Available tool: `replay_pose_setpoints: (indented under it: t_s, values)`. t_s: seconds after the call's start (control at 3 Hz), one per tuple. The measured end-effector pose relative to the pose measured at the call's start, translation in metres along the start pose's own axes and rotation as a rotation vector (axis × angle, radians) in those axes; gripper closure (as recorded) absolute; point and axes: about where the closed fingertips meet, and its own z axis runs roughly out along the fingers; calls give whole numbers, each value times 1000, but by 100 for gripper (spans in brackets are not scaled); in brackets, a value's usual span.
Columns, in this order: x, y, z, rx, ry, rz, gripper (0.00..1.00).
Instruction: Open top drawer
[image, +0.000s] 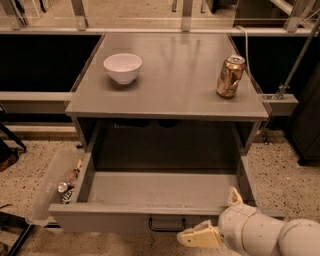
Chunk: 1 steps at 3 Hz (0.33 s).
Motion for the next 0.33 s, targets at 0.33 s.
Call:
replay_pose_setpoints:
  t_s: [0.33]
  values:
    - [0, 0, 0, 0, 0, 0, 0]
